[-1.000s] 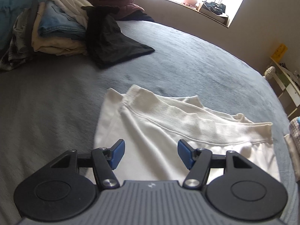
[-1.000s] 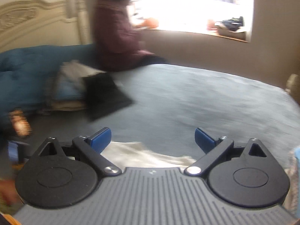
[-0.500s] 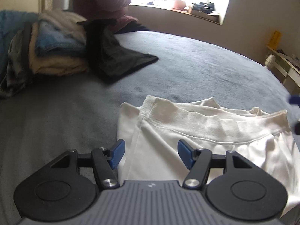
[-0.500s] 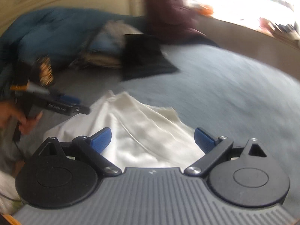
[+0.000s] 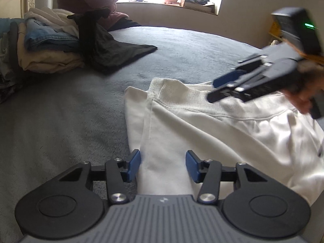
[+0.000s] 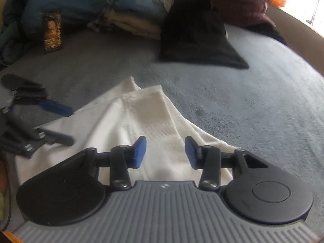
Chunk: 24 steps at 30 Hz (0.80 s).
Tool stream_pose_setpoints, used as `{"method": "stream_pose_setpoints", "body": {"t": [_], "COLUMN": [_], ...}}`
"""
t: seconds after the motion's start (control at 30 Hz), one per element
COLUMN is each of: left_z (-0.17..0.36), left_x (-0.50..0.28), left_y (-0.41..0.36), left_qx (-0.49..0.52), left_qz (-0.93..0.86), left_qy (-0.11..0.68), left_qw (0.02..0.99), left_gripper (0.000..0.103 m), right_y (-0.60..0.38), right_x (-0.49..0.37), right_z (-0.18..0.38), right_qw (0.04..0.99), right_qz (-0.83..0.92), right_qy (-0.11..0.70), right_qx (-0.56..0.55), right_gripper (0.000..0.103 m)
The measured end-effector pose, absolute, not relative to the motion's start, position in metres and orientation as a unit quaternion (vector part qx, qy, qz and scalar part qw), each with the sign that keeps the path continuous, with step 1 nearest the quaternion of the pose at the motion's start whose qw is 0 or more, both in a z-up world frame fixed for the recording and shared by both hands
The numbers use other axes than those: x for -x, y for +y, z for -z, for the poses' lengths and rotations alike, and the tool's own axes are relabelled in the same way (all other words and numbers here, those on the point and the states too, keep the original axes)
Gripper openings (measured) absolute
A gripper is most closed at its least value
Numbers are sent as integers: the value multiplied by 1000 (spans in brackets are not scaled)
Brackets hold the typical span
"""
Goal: Fold clothes
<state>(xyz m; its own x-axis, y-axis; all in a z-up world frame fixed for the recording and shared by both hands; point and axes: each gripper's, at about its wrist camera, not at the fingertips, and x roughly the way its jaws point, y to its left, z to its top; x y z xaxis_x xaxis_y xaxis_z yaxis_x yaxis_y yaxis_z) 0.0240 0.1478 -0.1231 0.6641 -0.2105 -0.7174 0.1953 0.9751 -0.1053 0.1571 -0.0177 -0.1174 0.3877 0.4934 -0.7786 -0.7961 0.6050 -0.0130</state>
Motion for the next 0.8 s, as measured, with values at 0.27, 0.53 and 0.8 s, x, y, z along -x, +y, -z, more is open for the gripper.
{"method": "stream_pose_setpoints", "body": {"t": [0.27,0.53,0.8], "left_z": [134,141,138], "left_x": [-19,-20,-28], "left_y": [160,171,172], "left_qx": [19,44,58], "left_qz": [131,143,132], "left_qy": [378,372,401], "left_qw": [916,916,905], "left_gripper": [37,30,31], "right_y": [2,16,32], "right_x": [-183,-179,-165], "right_z": [137,138,140], "right_qw": [789,785,797], "right_qz": [-402,-398,-374], "right_qy": [422,418,392], "right_qx": [196,227,268], "right_gripper": [24,12,2]}}
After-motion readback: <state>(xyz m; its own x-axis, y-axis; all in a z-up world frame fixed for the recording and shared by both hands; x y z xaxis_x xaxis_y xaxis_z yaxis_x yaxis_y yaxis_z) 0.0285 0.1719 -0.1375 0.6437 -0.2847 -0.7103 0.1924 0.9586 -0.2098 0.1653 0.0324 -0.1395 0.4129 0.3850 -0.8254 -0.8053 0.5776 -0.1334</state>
